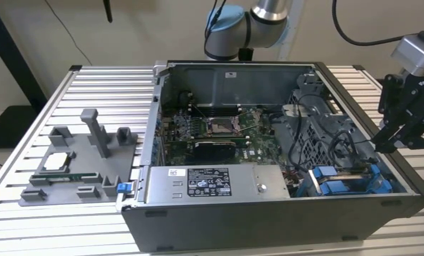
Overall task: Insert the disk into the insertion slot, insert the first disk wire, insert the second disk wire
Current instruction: 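Insert the second disk wire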
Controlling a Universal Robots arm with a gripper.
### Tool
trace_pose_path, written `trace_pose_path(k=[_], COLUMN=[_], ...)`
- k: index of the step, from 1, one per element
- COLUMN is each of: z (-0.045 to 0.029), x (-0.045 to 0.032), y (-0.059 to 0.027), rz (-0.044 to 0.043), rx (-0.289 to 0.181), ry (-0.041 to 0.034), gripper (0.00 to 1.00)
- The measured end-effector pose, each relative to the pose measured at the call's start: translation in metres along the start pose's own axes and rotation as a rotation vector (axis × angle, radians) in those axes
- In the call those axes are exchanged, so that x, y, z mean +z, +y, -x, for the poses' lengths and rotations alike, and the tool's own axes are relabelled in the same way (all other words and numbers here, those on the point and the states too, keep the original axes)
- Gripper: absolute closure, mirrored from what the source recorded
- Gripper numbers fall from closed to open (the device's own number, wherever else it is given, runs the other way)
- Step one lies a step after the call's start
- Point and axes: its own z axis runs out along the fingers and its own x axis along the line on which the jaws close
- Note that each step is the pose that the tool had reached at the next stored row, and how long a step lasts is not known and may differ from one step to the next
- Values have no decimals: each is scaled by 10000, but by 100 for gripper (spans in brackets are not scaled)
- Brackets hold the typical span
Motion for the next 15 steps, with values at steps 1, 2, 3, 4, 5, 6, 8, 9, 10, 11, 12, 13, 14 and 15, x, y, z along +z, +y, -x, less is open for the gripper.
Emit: trace_pose_path(k=[1,2,3,4,5,6,8,9,10,11,12,13,14,15], z=[0,0,0,0,0,0,-1,-1,-1,-1,-1,-2,-2,-2], x=[2,4,5,5,6,6,9,13,17,20,24,27,31,34], y=[-1,-1,-1,-1,-1,-1,-1,-1,-1,-2,-2,-2,-2,-2], rz=[0,0,0,0,-1,0,0,0,0,0,-1,0,0,-1], rx=[-1,-1,-2,-1,-2,-2,-2,-2,-2,-2,-2,-2,-1,-1], ry=[-13,-19,-26,-27,-29,-31,-30,-31,-32,-32,-32,-32,-33,-32], gripper=[0,0,0,0,0,0,0,0,0,0,0,0,0,0])
